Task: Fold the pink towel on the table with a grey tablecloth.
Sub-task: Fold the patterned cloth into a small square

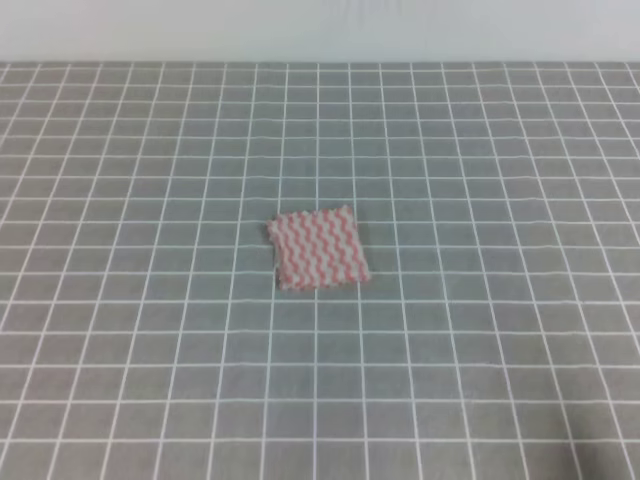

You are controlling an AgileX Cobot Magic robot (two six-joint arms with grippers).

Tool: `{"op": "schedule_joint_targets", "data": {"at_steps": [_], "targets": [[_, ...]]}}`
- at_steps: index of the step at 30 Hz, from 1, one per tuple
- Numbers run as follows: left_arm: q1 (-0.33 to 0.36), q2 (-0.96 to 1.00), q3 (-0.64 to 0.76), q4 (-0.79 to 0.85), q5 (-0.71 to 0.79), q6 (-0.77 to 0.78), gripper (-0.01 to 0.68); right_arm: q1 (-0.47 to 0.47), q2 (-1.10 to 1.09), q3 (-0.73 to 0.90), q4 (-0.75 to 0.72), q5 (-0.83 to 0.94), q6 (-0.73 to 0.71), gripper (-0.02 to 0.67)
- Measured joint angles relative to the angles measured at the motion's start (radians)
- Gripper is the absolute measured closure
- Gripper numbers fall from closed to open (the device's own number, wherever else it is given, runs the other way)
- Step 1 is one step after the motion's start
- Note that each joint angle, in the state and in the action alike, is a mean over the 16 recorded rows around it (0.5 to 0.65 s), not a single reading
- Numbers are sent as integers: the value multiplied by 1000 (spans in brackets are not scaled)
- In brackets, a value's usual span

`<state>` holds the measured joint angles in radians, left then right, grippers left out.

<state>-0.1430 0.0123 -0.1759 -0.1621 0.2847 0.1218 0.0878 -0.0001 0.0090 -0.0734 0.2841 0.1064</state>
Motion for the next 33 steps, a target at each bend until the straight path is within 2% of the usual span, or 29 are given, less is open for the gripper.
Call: {"op": "schedule_joint_targets", "data": {"at_steps": [5, 12, 21, 33], "targets": [[8, -31, 106, 71, -49, -50, 675, 0, 1, -2, 1, -1, 0, 666], [12, -31, 180, 133, -28, -93, 675, 0, 2, -2, 3, -1, 0, 666], [11, -28, 184, 156, 57, -91, 675, 0, 2, -3, 4, 0, 0, 666], [11, -27, 182, 159, 62, -93, 675, 0, 1, -3, 4, 0, 0, 666]]}}
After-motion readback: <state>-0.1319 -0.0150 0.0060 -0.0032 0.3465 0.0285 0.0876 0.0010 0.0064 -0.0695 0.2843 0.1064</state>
